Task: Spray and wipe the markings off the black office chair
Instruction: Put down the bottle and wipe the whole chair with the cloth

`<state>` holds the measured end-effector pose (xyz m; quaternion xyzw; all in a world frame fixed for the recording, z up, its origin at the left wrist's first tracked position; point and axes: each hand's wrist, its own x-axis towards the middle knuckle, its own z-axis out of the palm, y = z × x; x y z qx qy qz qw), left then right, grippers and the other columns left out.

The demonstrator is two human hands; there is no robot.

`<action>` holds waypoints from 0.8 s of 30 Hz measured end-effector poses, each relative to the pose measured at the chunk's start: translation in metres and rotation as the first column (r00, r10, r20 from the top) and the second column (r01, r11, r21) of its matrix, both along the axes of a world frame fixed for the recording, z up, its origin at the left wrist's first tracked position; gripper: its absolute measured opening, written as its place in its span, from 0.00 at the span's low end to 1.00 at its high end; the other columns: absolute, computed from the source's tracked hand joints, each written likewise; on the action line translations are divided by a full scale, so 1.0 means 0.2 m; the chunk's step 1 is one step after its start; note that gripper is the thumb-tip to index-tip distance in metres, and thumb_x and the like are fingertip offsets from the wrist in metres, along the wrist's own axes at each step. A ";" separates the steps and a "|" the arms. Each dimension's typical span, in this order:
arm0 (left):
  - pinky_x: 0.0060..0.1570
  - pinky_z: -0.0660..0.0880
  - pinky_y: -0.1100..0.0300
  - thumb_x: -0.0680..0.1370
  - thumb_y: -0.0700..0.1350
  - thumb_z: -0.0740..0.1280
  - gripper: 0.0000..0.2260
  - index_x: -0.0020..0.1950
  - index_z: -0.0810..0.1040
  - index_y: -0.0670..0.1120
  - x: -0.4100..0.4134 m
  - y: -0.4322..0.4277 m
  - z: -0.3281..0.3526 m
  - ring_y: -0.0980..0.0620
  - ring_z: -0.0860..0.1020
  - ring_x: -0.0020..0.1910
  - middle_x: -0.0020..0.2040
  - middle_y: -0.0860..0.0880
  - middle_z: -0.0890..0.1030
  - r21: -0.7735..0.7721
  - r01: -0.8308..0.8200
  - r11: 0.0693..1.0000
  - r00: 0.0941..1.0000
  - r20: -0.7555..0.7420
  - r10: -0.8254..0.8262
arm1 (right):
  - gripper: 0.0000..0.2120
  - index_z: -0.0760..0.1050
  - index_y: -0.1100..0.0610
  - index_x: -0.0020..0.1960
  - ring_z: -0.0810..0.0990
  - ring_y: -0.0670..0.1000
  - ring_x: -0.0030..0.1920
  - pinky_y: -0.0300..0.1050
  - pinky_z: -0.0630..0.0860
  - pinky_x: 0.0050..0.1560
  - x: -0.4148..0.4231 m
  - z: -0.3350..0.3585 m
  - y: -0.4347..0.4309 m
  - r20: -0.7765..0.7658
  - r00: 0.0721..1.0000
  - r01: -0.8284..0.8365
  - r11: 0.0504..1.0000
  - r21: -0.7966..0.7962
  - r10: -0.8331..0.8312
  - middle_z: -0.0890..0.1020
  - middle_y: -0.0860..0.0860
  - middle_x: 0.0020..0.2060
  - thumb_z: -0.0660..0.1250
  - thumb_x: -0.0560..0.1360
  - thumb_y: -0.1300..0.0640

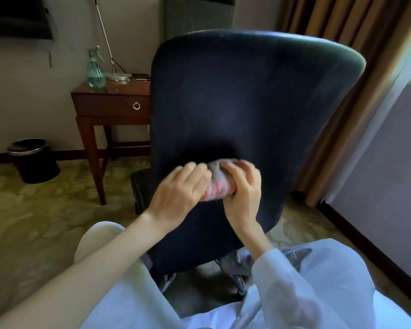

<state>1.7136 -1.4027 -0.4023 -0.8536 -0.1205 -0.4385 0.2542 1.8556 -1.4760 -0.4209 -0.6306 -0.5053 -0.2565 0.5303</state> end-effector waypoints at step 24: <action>0.50 0.78 0.52 0.78 0.35 0.61 0.11 0.58 0.78 0.41 -0.30 0.27 -0.33 0.46 0.75 0.54 0.53 0.43 0.82 -0.102 0.050 0.993 0.998 0.053 -0.045 | 0.13 0.83 0.56 0.54 0.74 0.58 0.54 0.50 0.80 0.40 -0.15 -0.20 0.15 0.390 0.921 0.076 0.988 -0.133 -0.019 0.80 0.56 0.52 0.60 0.76 0.61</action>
